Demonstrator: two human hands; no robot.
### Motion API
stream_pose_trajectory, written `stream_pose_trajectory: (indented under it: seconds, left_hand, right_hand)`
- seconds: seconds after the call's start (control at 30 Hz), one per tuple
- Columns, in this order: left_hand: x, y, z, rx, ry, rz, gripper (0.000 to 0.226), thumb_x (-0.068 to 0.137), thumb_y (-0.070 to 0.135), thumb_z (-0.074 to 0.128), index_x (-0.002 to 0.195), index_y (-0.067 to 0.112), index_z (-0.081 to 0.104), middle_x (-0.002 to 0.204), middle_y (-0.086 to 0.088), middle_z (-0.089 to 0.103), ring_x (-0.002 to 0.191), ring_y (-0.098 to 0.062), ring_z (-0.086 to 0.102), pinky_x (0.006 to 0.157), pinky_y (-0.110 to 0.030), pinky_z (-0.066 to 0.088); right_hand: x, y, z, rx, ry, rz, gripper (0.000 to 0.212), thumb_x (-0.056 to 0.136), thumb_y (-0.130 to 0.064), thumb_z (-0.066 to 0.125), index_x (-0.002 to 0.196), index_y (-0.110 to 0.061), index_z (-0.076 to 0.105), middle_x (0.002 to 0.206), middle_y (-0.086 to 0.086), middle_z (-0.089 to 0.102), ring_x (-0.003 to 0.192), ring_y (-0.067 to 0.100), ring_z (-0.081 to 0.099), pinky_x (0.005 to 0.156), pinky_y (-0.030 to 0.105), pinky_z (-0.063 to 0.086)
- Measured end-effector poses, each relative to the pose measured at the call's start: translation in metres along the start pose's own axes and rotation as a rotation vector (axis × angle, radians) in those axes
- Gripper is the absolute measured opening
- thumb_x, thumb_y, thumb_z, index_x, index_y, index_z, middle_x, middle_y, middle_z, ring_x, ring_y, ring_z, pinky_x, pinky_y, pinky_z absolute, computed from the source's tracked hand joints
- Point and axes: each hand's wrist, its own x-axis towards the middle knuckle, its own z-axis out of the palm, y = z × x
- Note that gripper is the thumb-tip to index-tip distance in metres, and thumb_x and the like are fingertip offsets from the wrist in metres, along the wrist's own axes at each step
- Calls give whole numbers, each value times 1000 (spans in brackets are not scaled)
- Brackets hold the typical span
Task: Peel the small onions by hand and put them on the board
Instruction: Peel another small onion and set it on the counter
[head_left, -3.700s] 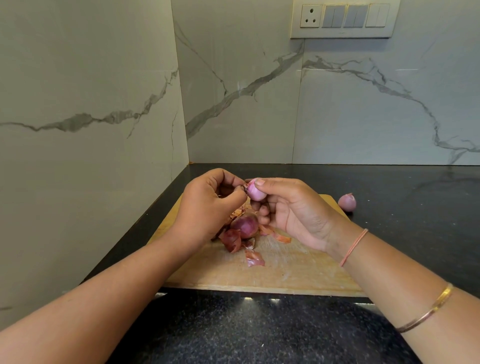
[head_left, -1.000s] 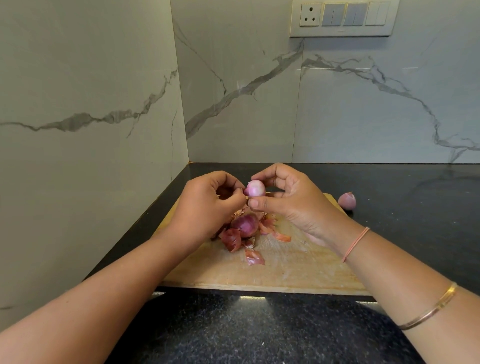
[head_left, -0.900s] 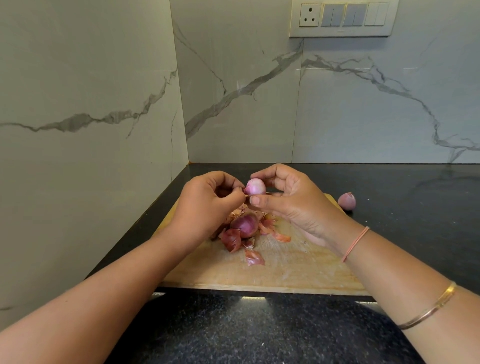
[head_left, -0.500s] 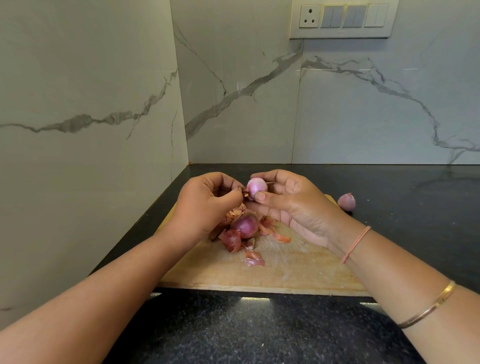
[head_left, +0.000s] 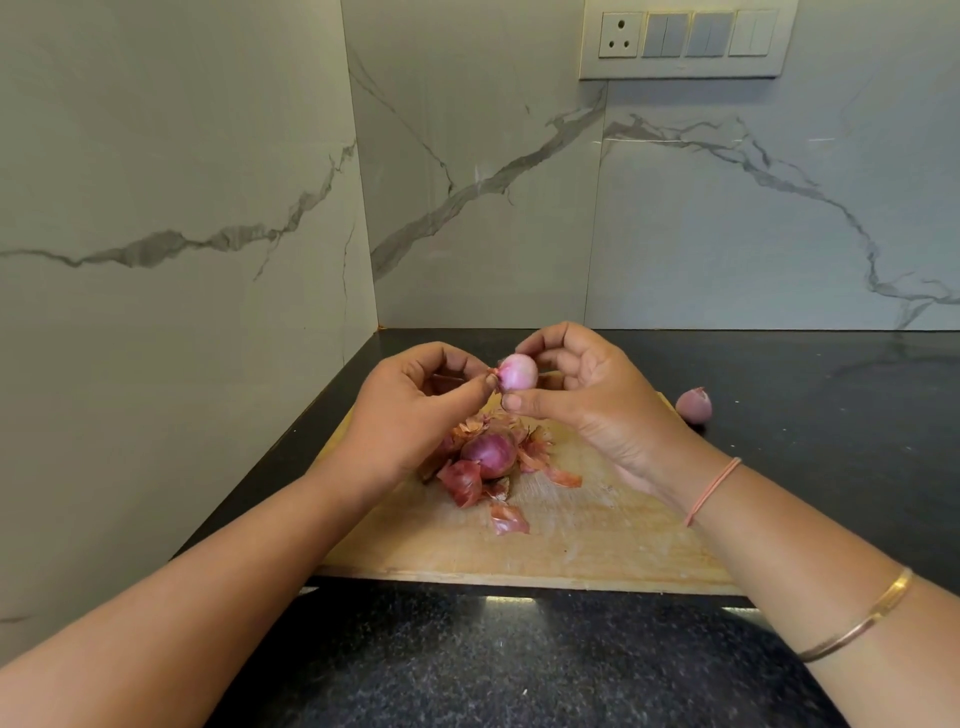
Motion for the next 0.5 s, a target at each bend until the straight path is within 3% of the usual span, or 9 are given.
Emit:
stream_pose_trajectory:
  seconds: [0.17, 0.33, 0.5]
  left_hand:
    - [1, -2, 2, -23, 17, -11, 8, 84, 11, 67, 80, 17, 70, 77, 3, 71, 73, -13, 67, 71, -23, 56]
    - [1, -3, 2, -19, 33, -20, 14, 82, 8, 65, 75, 19, 67, 75, 5, 69, 72, -9, 65, 71, -25, 55]
    - [5, -5, 0, -23, 96, -45, 15, 81, 4, 64, 72, 17, 65, 74, -1, 67, 74, -18, 64, 76, -37, 55]
  right_hand:
    - [0, 1, 4, -127, 10, -55, 42, 68, 3, 79, 93, -17, 53, 94, 6, 67, 81, 13, 67, 75, 29, 55]
    - [-1, 3, 8, -229, 7, -83, 42, 69, -2, 81, 92, -20, 52, 97, 6, 66, 86, 18, 67, 80, 36, 57]
    - [-3, 0, 8, -40, -34, -23, 30, 77, 1, 73, 98, -13, 55, 94, 4, 71, 81, 11, 67, 76, 26, 54]
